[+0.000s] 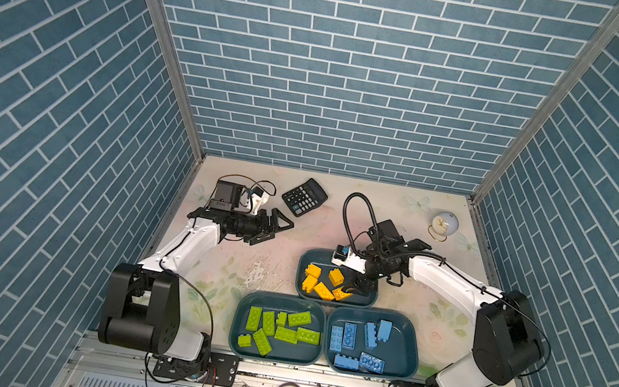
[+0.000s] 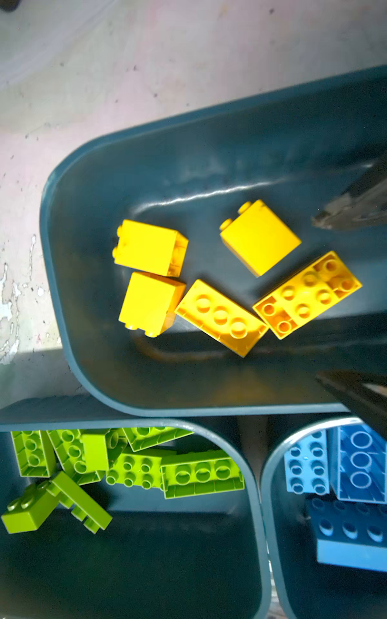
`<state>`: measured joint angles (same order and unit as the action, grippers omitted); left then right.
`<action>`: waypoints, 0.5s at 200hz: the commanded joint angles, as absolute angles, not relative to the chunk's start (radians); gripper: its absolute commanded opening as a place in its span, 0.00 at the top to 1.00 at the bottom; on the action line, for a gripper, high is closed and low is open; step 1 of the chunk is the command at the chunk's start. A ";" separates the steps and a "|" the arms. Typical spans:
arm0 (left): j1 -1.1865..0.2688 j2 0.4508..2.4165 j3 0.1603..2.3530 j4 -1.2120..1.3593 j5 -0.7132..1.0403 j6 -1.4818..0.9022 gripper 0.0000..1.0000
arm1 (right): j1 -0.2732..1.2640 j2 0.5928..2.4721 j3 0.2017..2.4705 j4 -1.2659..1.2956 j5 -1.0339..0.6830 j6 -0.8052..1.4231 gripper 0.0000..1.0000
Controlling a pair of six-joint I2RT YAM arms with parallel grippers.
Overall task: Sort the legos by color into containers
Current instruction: 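Carry the yellow brick into the yellow-filled bin and release it, then move the right gripper back over the small yellow brick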
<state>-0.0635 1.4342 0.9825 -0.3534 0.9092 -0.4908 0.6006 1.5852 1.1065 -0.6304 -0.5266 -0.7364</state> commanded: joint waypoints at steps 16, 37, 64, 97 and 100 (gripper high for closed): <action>-0.057 1.414 0.973 -0.353 0.907 -0.492 0.02 | 0.413 1.461 1.106 -0.745 -0.479 -0.751 0.31; -0.058 1.413 0.969 -0.350 0.910 -0.491 0.02 | 0.315 1.448 1.105 -0.775 -0.401 -0.821 0.31; -0.058 1.416 0.966 -0.347 0.909 -0.496 0.02 | 0.208 1.484 1.134 -0.788 -0.309 -0.903 0.31; -0.057 1.416 0.965 -0.341 0.909 -0.498 0.02 | 0.132 1.566 1.152 -0.748 -0.240 -1.055 0.30; -0.057 1.417 0.966 -0.341 0.909 -0.497 0.02 | 0.127 1.572 1.149 -0.732 -0.232 -1.067 0.30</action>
